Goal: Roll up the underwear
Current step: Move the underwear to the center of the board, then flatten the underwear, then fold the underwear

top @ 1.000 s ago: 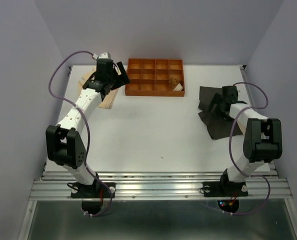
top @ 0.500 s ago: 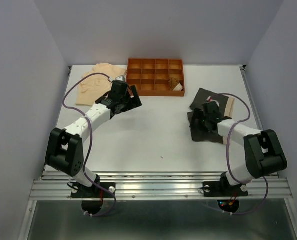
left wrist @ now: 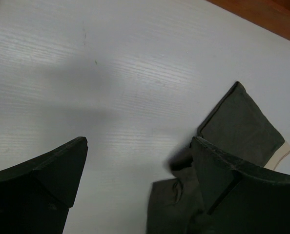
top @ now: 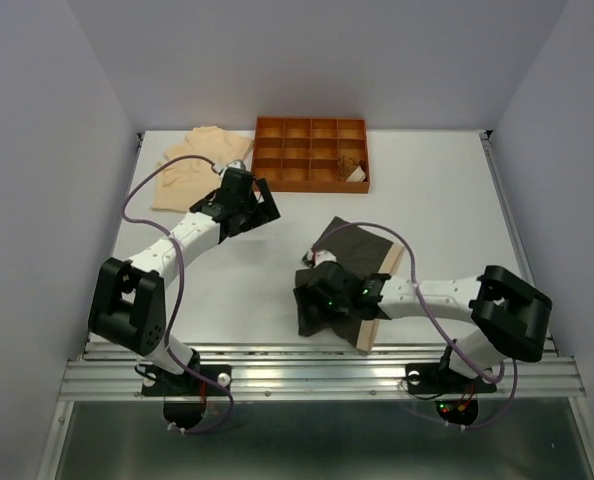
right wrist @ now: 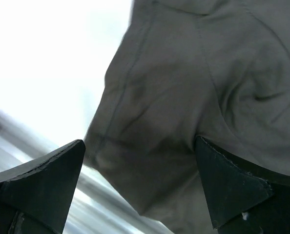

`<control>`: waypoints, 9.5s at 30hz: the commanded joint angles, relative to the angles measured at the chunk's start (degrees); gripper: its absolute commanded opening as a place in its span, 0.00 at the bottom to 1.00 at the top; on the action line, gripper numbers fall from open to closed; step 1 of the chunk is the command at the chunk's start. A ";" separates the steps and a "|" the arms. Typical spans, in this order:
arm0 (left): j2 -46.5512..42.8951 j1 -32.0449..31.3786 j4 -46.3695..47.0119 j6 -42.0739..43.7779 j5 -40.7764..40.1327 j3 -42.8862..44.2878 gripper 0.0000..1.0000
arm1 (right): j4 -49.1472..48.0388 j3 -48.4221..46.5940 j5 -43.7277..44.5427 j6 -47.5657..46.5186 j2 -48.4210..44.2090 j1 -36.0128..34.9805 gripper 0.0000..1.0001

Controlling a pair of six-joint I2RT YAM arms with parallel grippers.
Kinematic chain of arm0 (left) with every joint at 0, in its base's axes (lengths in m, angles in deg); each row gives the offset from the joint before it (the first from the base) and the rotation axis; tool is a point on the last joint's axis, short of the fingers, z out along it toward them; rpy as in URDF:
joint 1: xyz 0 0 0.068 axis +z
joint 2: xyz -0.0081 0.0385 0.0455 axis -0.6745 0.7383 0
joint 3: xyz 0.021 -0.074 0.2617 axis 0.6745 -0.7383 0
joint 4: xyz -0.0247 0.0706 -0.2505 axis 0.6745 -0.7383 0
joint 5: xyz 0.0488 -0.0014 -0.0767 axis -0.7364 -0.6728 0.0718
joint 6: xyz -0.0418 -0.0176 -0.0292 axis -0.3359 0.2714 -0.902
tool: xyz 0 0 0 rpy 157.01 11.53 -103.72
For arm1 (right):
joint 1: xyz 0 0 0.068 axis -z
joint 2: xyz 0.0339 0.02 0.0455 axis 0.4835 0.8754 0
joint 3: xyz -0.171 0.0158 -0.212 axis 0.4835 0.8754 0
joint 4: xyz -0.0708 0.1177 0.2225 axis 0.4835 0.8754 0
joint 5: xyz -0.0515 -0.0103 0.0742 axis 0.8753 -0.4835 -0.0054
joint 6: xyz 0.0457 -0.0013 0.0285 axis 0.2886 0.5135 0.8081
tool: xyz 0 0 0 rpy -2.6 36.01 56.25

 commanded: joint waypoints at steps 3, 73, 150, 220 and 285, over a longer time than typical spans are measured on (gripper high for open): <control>-3.67 0.12 -0.68 -1.93 -0.42 -4.09 0.99 | 8.08 -5.92 -12.92 -7.64 10.65 -7.77 1.00; -16.51 -3.41 -21.59 -24.62 -8.33 -19.21 0.69 | 8.23 -20.03 -11.22 -48.30 4.88 21.68 1.00; -11.16 13.13 -41.63 -15.47 -0.95 -2.26 0.00 | 17.13 -15.07 -56.16 -37.28 12.68 9.80 0.01; 30.59 12.34 -38.12 -20.83 -2.45 34.92 0.00 | 19.41 -26.41 -44.66 -35.00 30.87 24.92 0.13; 23.04 1.62 -17.56 -11.08 -1.39 13.66 0.46 | 3.95 -13.84 -24.27 -24.89 12.59 20.80 1.00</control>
